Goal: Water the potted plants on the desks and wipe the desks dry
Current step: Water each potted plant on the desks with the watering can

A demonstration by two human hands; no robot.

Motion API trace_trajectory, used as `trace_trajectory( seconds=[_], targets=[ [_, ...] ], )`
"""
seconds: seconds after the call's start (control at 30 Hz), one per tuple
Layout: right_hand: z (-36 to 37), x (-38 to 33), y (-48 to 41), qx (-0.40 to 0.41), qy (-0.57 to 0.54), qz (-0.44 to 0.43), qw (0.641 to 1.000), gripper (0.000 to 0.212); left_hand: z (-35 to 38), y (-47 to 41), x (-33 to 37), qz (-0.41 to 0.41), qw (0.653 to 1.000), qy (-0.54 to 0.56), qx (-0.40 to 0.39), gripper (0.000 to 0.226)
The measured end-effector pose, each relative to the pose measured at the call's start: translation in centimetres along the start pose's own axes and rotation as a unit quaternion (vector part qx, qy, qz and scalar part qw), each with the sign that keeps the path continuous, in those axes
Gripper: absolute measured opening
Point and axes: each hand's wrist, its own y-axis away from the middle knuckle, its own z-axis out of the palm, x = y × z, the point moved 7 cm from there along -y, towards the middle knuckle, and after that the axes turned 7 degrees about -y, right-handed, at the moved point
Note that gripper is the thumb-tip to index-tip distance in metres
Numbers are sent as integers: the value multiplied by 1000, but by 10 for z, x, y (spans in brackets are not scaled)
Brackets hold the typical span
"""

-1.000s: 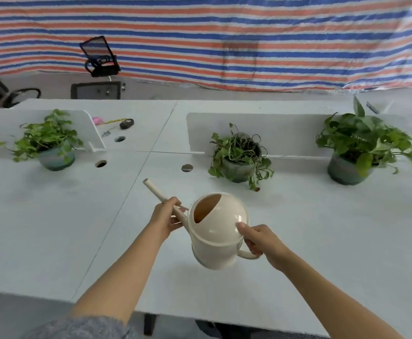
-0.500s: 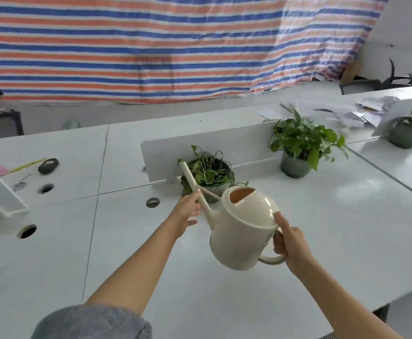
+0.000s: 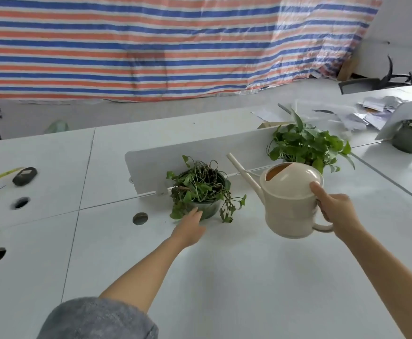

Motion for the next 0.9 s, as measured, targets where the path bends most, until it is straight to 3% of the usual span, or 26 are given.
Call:
trace_trajectory(
  seconds=[0.2, 0.3, 0.53, 0.9],
  targets=[
    [17, -21, -28, -20, 103, -27, 994, 60, -16, -20, 4, 22, 992, -97, 80, 55],
    [19, -25, -33, -18, 124, -30, 992, 52, -18, -19, 6, 32, 986, -126, 104, 54],
    [13, -35, -23, -27, 200, -46, 978, 59, -15, -18, 2, 45, 981, -178, 62, 53],
    [3, -40, -10, -13, 187, -71, 980, 64, -18, -19, 6, 22, 987, -161, 4, 58]
  ],
)
